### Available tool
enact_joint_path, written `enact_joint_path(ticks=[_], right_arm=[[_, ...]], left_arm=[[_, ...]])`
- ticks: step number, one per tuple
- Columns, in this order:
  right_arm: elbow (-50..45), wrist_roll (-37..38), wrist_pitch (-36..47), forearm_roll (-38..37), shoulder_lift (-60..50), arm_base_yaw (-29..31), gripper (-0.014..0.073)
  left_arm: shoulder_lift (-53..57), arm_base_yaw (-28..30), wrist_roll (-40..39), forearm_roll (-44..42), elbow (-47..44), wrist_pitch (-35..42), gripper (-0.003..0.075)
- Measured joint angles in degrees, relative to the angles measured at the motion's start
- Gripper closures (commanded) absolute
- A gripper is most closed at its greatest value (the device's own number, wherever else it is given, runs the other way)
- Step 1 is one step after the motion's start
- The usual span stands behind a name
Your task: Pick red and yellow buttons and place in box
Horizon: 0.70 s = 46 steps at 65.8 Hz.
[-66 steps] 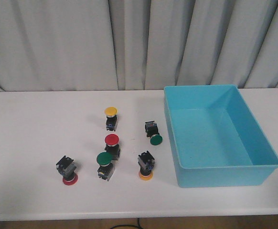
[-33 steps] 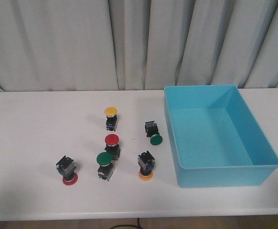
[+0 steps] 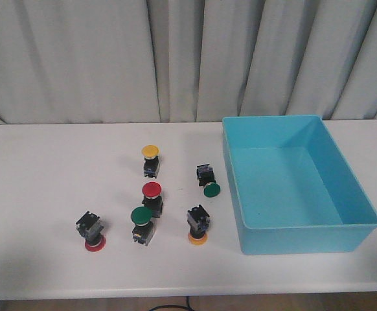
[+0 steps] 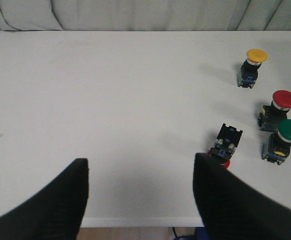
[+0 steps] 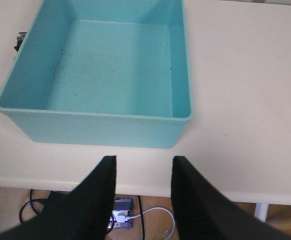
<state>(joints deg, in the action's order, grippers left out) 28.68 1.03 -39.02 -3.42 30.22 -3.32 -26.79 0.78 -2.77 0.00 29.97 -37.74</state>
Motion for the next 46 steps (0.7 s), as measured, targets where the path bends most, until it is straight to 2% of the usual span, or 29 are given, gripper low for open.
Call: enact_joint_path(ticks=[8, 26, 34, 46], right_arm=[[0.00, 0.00, -0.06, 0.00, 0.00, 0.00, 0.0128], [0.00, 0.00, -0.17, 0.00, 0.00, 0.00, 0.0127], [0.00, 0.00, -0.45, 0.00, 0.00, 0.00, 0.0127], [0.00, 0.00, -0.52, 0.00, 0.00, 0.00, 0.0127]], left_arm=[[0.00, 0.00, 0.00, 0.00, 0.00, 0.00, 0.0213], [-0.94, -0.97, 1.68, 1.07, 0.00, 0.06, 0.0213], [-4.00, -4.63, 7.22, 5.47, 0.00, 0.32, 0.0213], [-14.31, -12.62, 19.23, 14.48, 2.56, 0.55, 0.0213]])
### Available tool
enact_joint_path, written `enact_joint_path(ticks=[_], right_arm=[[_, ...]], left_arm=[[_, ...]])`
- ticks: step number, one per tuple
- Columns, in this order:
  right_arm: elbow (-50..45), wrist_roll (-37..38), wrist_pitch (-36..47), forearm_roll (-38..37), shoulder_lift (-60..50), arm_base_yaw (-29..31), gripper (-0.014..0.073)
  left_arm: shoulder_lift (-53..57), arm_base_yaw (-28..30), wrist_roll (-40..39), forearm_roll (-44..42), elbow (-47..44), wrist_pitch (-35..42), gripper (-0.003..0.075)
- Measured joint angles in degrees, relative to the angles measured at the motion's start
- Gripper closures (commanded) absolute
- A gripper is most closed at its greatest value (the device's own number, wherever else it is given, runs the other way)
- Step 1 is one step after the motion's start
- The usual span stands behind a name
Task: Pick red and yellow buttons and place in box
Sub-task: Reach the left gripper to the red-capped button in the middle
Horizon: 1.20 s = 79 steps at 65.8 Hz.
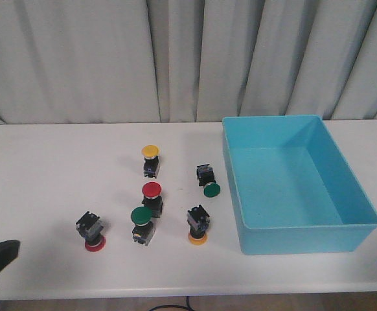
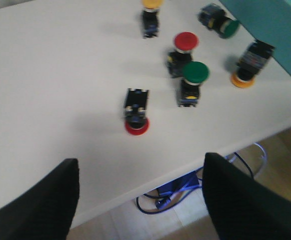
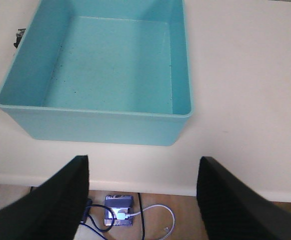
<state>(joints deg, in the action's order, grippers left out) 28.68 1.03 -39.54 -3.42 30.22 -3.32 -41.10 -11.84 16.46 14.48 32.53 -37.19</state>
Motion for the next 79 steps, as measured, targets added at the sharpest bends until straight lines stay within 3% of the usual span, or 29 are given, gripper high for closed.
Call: enact_joint_path(ticks=[11, 42, 60, 79], right_arm=[[0.00, 0.00, 0.00, 0.05, 0.00, 0.00, 0.0127], [0.00, 0.00, 0.00, 0.05, 0.00, 0.00, 0.0127], [0.00, 0.00, -0.05, 0.05, 0.00, 0.00, 0.0127], [0.00, 0.00, -0.05, 0.05, 0.00, 0.00, 0.0127]], left_arm=[[-11.37, -4.43, 5.38, 3.05, 6.83, 0.06, 0.0213], [-46.41, -12.34, 6.20, 2.80, 29.70, 0.99, 0.0213], [-65.10, -13.10, -2.44, -0.66, 45.25, -3.81, 0.0213], [-77.62, -13.42, -5.15, -1.60, 56.59, -7.34, 0.0213]])
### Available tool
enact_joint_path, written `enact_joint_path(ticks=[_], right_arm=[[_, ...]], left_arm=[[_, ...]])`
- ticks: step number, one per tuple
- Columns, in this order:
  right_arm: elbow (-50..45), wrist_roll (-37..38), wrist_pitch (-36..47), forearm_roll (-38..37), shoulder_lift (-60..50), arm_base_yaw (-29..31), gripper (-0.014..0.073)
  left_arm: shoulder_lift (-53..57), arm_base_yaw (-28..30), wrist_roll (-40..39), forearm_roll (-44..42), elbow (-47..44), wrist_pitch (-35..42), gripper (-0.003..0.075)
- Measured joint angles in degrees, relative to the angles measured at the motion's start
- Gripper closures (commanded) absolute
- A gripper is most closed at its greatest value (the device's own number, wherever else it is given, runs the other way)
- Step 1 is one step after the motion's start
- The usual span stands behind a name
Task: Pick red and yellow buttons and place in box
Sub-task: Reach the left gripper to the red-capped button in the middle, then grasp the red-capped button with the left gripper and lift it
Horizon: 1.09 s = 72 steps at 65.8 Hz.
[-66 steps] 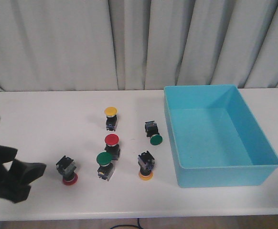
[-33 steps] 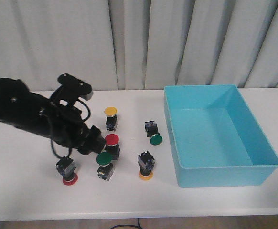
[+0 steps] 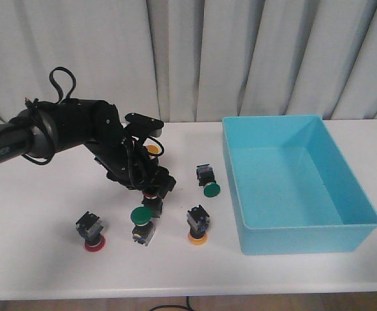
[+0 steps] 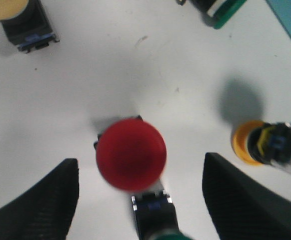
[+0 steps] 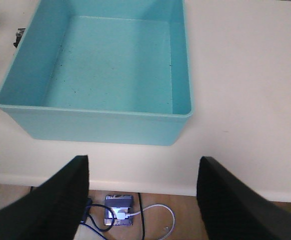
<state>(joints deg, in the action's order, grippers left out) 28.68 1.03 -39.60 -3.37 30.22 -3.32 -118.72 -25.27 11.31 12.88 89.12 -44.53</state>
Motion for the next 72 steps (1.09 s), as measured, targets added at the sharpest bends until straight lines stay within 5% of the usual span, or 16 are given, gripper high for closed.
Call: enact_joint_path(ticks=[18, 50, 72], right_arm=[[0.00, 0.00, 0.05, 0.00, 0.00, 0.00, 0.0127], [0.00, 0.00, -0.01, 0.00, 0.00, 0.00, 0.0127], [0.00, 0.00, -0.01, 0.00, 0.00, 0.00, 0.0127]], left_arm=[[-5.07, -0.19, -0.41, -0.12, 2.70, 2.02, 0.0241], [-5.66, -0.19, -0.52, -0.12, 2.70, 3.22, 0.0505], [-0.71, -0.19, -0.46, -0.17, 2.70, -1.41, 0.0538]])
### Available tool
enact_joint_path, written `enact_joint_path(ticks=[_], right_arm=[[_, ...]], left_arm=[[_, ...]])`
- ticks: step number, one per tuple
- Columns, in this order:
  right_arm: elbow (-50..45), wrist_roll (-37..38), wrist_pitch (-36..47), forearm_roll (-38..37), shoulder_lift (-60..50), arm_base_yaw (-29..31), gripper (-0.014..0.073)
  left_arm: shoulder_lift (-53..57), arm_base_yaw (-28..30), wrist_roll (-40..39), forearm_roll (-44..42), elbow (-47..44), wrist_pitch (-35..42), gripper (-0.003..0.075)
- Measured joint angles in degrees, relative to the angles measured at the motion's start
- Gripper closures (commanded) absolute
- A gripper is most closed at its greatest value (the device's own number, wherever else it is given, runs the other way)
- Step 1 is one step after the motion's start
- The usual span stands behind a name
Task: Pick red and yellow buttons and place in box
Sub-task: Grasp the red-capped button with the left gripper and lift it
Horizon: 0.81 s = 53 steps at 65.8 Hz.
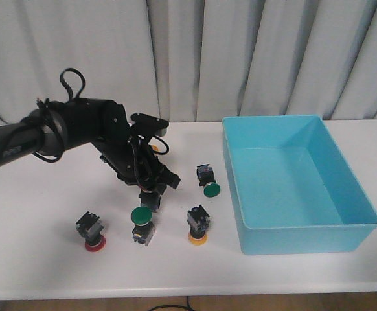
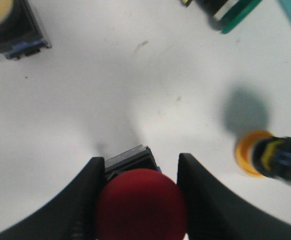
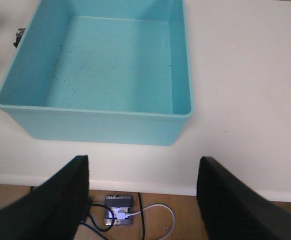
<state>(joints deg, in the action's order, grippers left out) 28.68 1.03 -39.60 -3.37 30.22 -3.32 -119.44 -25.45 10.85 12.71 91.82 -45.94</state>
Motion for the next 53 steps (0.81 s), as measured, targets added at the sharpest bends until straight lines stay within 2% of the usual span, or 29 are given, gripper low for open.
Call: enact_joint_path(ticks=[16, 26, 32, 37, 53], right_arm=[[0.00, 0.00, 0.00, 0.00, 0.00, 0.00, 0.0127], [0.00, 0.00, 0.00, 0.00, 0.00, 0.00, 0.0127], [0.00, 0.00, 0.00, 0.00, 0.00, 0.00, 0.0127], [0.00, 0.00, 0.00, 0.00, 0.00, 0.00, 0.0127], [0.00, 0.00, 0.05, 0.00, 0.00, 0.00, 0.0127]], left_arm=[[13.42, 0.00, 0.35, 0.11, -3.93, -1.45, 0.0538], [24.01, 0.00, 2.99, 1.57, -13.32, 1.59, 0.0538], [29.60, 0.00, 6.90, 5.72, -19.40, 3.77, 0.0538], [33.69, 0.00, 12.67, 11.40, -23.45, 4.94, 0.0538], [39.49, 0.00, 45.46, 40.33, -31.53, 4.05, 0.0538]])
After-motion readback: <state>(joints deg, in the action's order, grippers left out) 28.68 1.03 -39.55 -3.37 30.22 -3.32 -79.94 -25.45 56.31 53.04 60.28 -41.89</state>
